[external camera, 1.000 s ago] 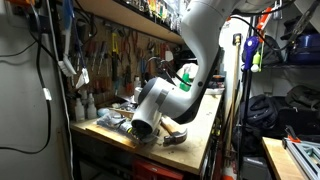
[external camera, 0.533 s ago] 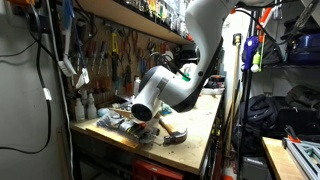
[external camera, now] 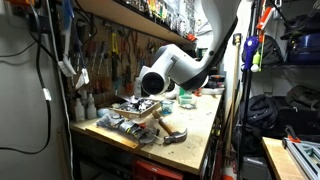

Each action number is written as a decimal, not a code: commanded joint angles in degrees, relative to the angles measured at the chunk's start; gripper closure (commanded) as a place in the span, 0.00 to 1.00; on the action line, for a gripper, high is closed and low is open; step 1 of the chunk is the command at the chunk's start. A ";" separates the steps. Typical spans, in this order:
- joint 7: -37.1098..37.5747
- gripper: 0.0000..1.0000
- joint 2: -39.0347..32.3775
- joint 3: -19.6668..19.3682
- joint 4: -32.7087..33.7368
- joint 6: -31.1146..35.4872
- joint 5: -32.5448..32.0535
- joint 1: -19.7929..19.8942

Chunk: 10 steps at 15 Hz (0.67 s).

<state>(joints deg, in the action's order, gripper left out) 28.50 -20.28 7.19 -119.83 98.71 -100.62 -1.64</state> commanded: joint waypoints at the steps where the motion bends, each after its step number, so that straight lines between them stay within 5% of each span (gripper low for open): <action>1: 0.01 0.99 6.53 -0.34 -5.37 7.25 1.85 1.11; 10: 0.37 0.99 13.66 -2.98 -10.20 22.66 0.79 2.41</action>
<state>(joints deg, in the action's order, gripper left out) 28.50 -10.46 5.13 -126.52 116.65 -99.99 0.27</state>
